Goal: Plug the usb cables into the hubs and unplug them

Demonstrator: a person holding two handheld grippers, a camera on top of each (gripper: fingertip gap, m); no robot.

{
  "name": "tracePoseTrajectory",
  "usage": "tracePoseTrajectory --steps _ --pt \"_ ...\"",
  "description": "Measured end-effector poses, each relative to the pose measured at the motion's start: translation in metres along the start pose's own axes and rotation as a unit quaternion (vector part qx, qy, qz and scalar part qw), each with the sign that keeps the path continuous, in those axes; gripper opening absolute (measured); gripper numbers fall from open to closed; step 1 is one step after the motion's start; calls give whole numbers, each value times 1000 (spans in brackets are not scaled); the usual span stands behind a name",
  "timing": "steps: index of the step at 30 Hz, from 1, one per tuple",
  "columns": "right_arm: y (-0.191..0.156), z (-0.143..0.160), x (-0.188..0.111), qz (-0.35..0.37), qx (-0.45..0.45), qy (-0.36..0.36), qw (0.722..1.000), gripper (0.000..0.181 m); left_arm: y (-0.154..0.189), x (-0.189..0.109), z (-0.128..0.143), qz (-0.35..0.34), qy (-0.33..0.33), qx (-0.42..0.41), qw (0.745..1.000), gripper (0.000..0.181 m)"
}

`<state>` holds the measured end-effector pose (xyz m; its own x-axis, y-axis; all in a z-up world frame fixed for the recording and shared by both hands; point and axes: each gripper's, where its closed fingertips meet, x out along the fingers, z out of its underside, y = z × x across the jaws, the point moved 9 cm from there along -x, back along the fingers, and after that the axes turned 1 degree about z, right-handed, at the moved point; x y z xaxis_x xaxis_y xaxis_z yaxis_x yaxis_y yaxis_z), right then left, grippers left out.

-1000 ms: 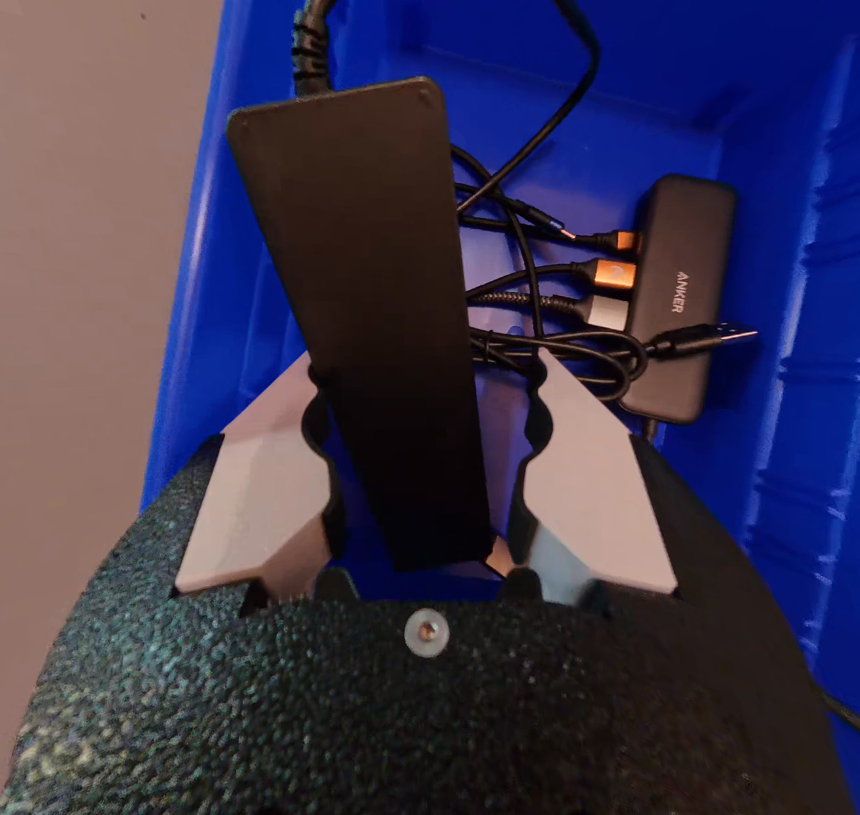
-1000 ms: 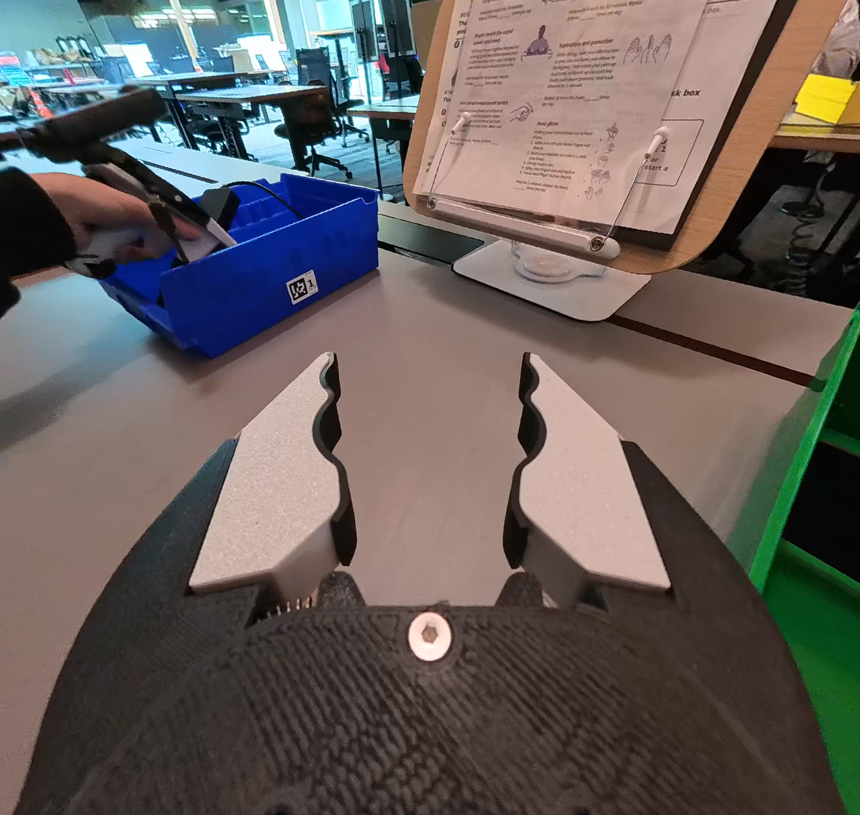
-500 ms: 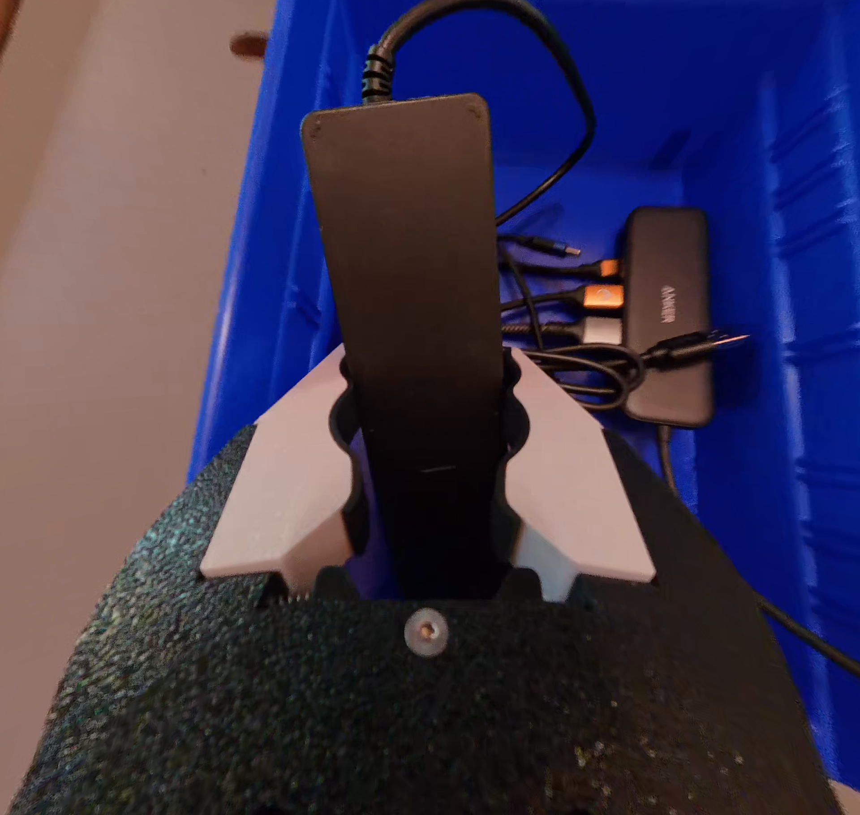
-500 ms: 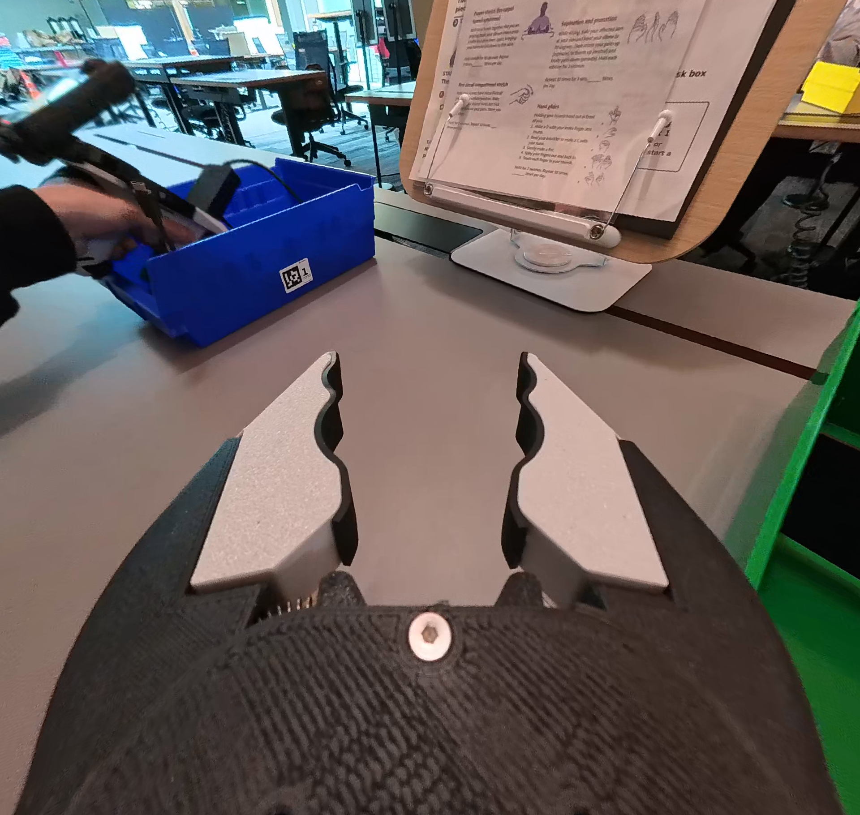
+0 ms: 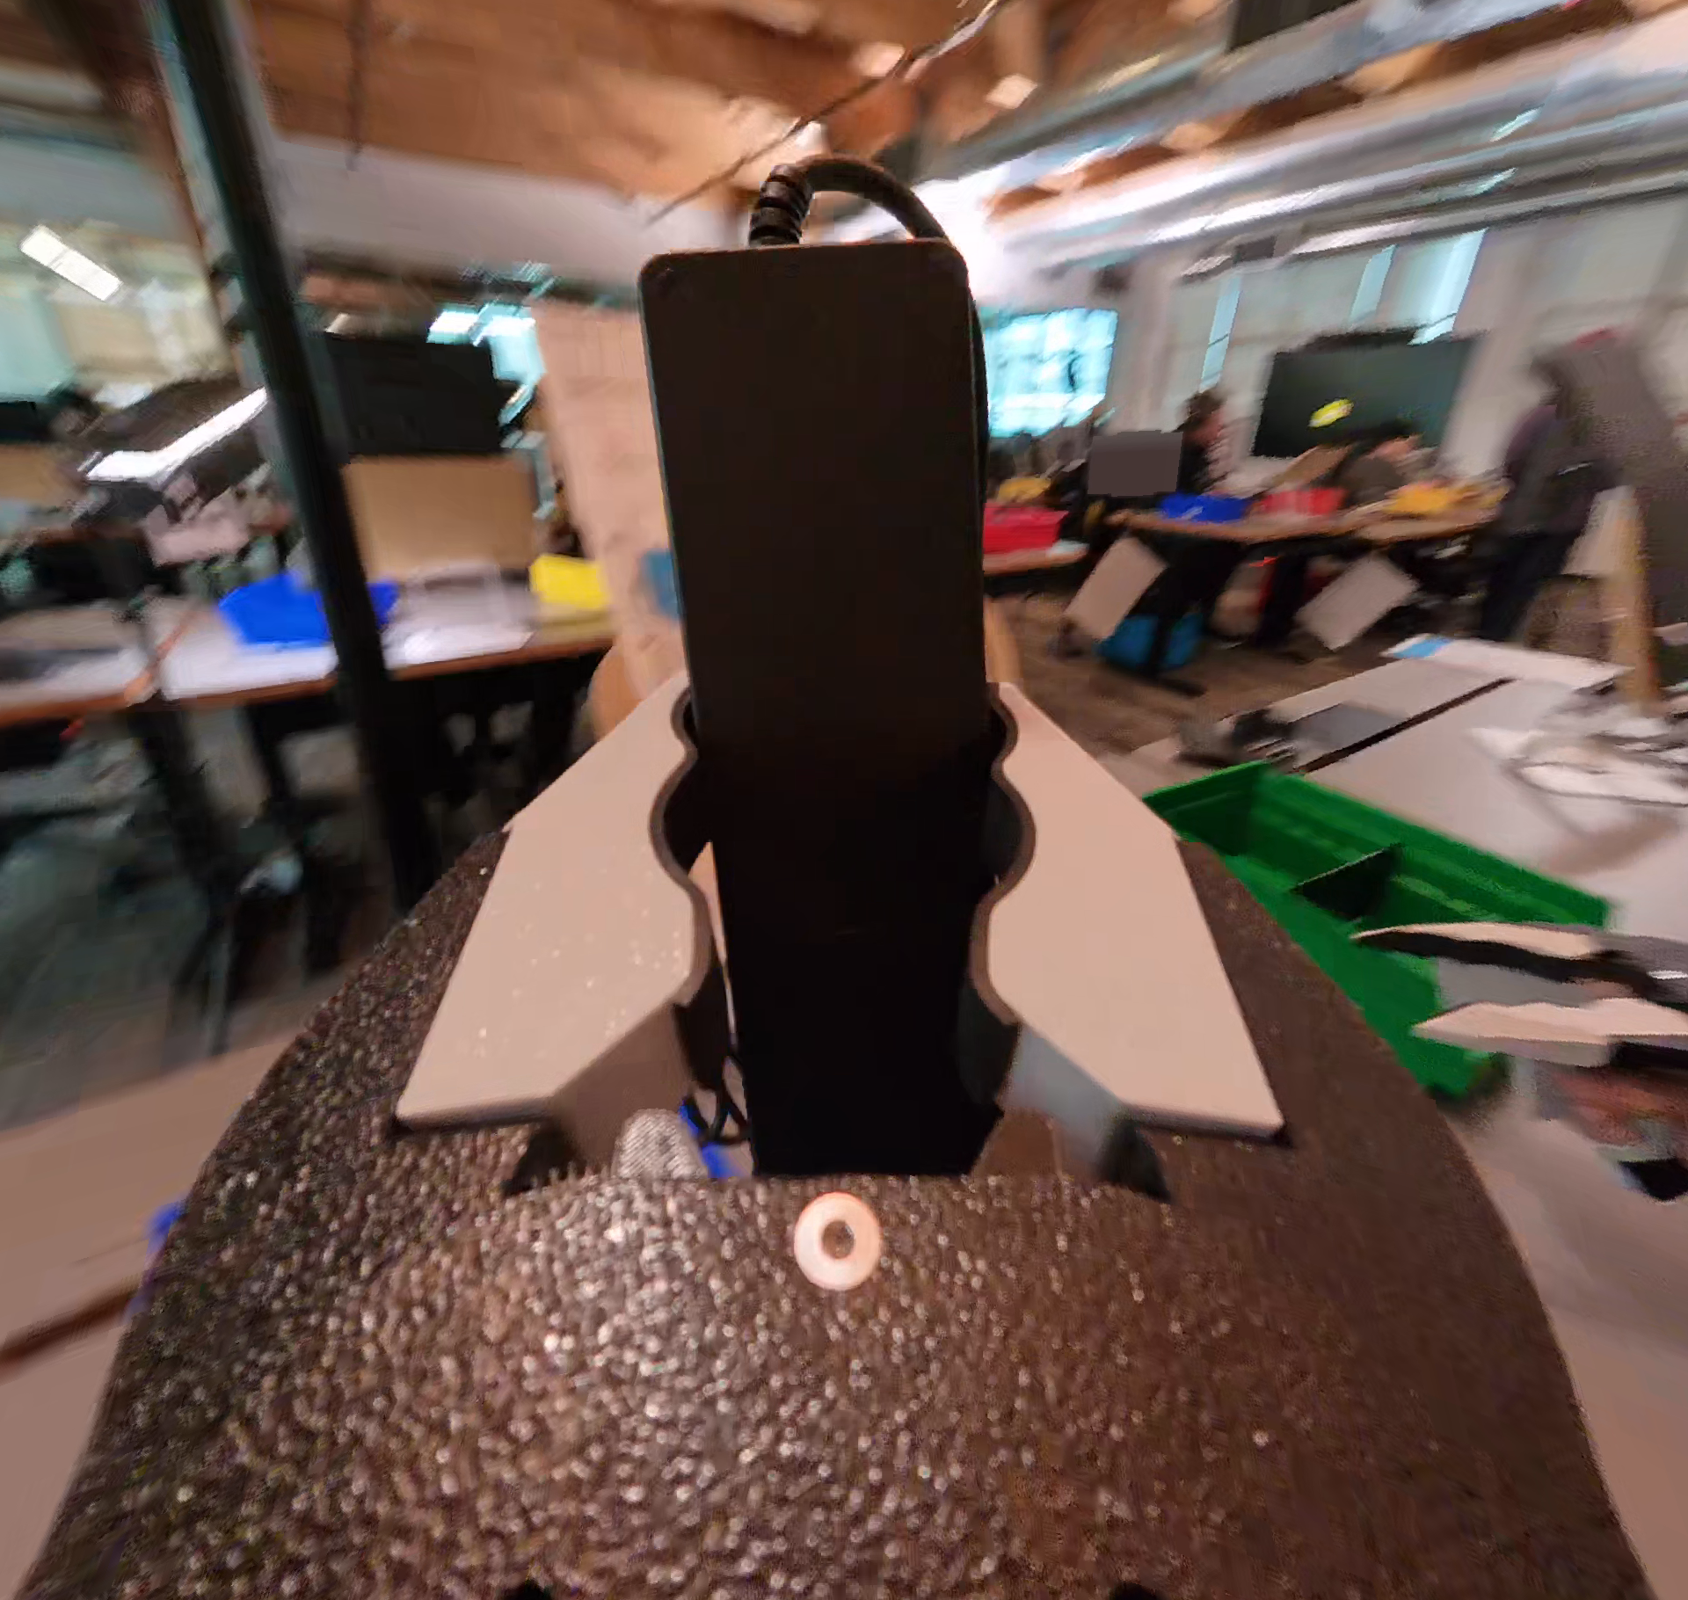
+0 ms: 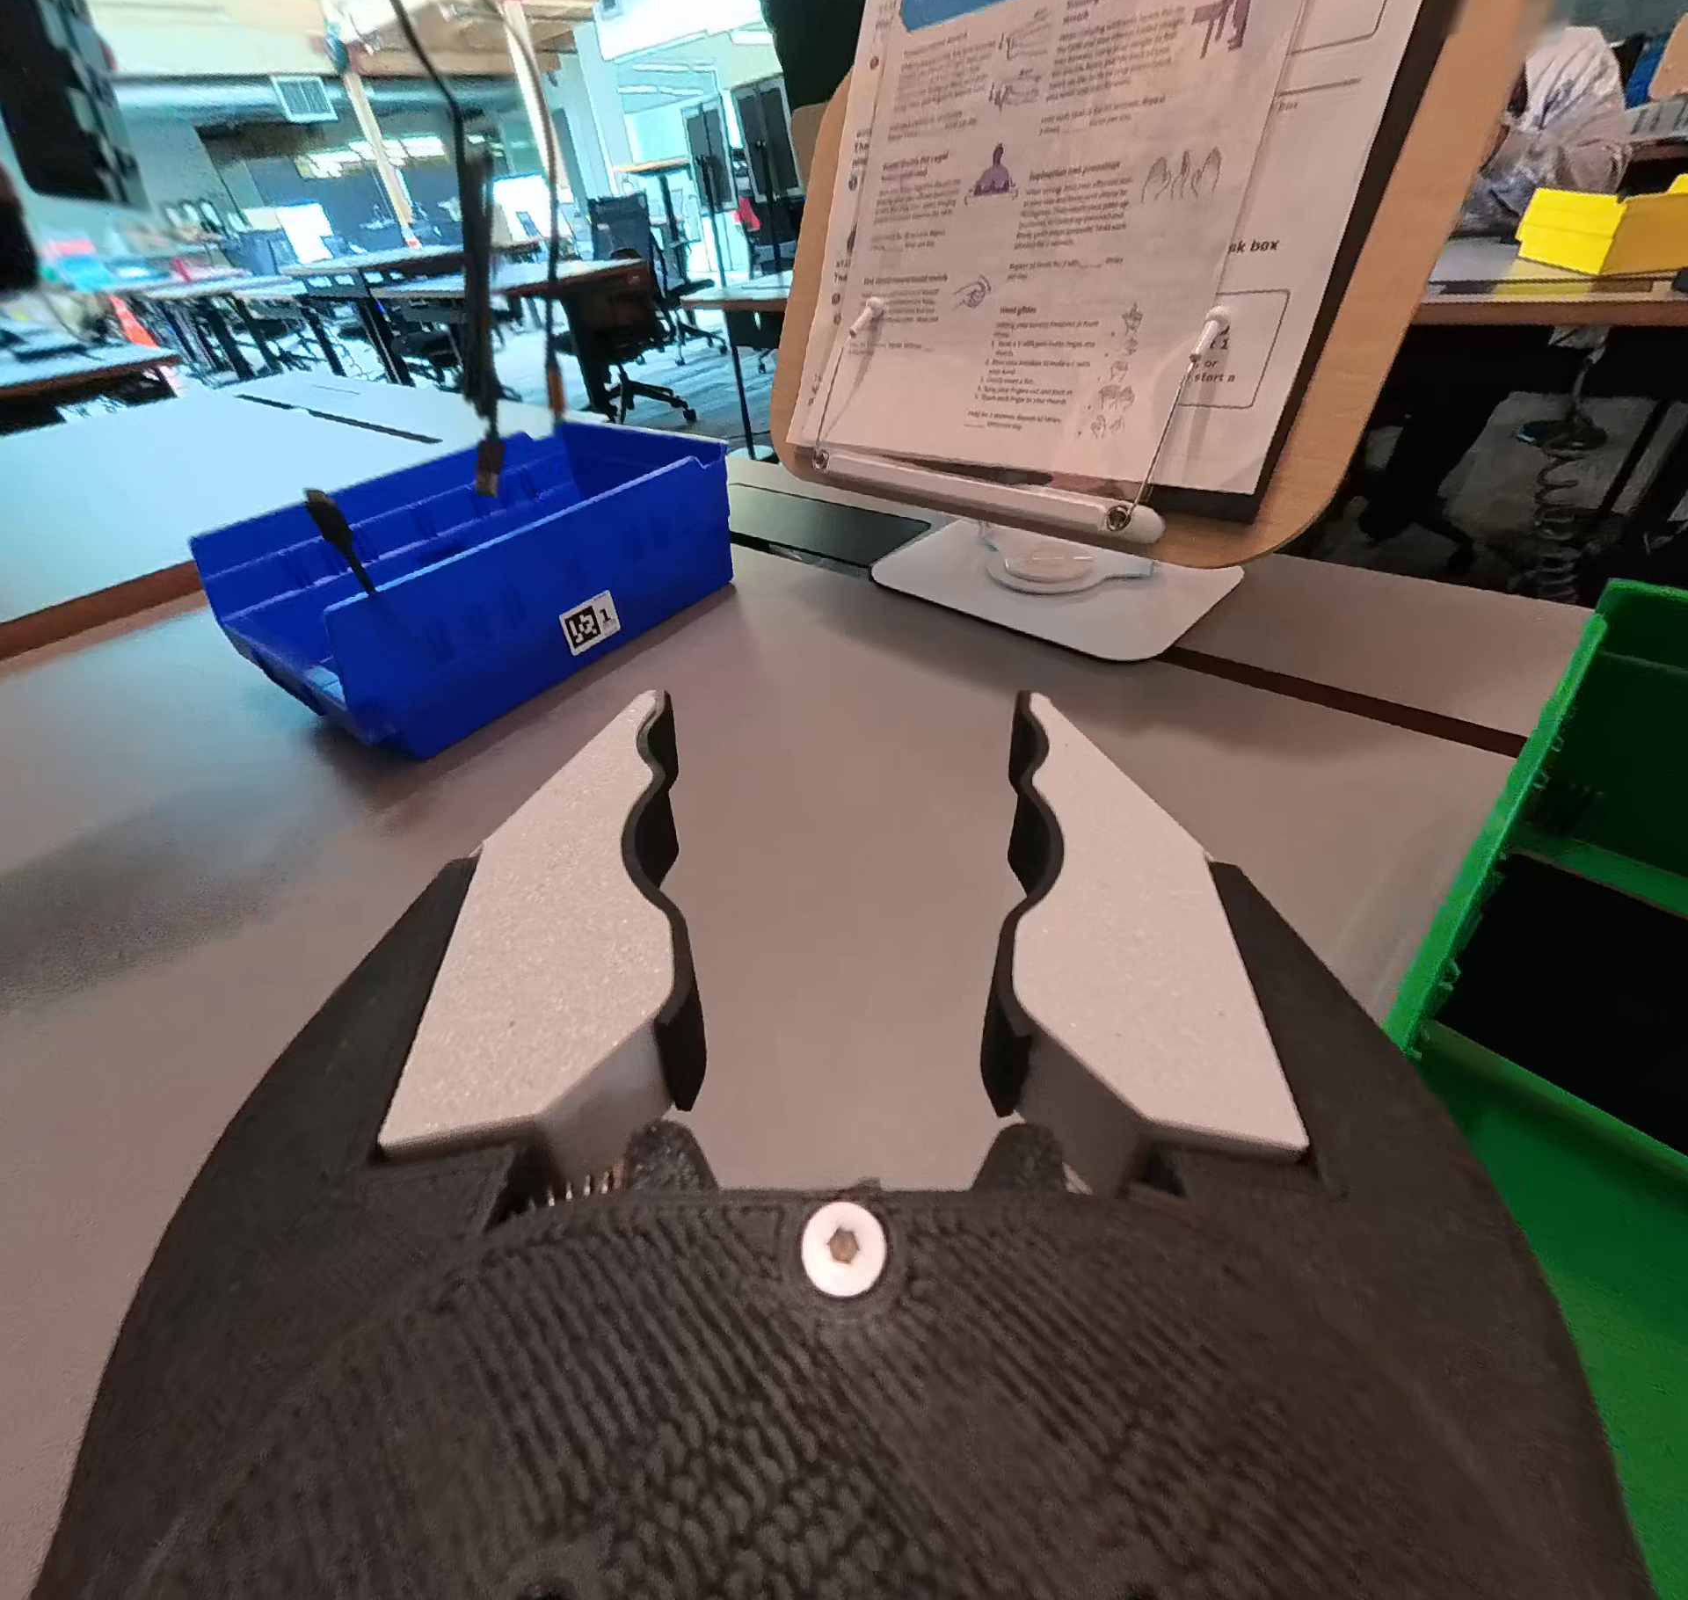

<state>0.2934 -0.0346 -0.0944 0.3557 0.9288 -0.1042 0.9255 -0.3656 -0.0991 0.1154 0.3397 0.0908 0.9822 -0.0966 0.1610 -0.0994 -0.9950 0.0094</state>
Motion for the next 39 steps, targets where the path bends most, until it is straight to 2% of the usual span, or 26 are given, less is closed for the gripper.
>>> tracePoseTrajectory --steps 3,5,8,11,14,16,20,24,26,27,32,36,39 --pt "-2 -10 -8 -20 14 31 999 72 31 5 -26 97 75 -24 992 57" --pt "-5 -21 -17 -33 18 56 998 73 48 11 -31 161 111 -54 979 56" --pt "-16 -44 -37 -63 24 99 993 76 77 25 -11 207 96 -25 973 57" --pt "-39 -71 -63 -100 2 142 985 78 114 36 28 241 66 44 967 56" --pt "-68 -90 -81 -91 -43 171 980 75 148 46 68 238 45 133 961 57" --pt "-84 -93 -81 -89 -58 172 979 72 170 52 89 236 42 200 950 57" --pt "-93 -82 -57 -62 -76 133 986 78 207 62 117 234 48 295 925 56" --pt "-88 -69 -41 -77 -58 138 986 61 233 71 134 243 44 366 897 56" --pt "-82 -65 -37 -60 -68 144 985 41 236 76 140 240 42 370 896 56" --pt "-80 -63 -36 -64 -85 147 983 26 236 79 142 237 36 372 897 57" --pt "-72 -57 -28 -62 -39 142 987 22 237 89 153 199 2 358 912 58" --pt "-77 -55 -23 -93 16 129 987 21 231 99 169 183 -70 307 931 83" --pt "-80 -50 -16 -73 34 118 990 22 228 96 173 185 -64 306 932 67"
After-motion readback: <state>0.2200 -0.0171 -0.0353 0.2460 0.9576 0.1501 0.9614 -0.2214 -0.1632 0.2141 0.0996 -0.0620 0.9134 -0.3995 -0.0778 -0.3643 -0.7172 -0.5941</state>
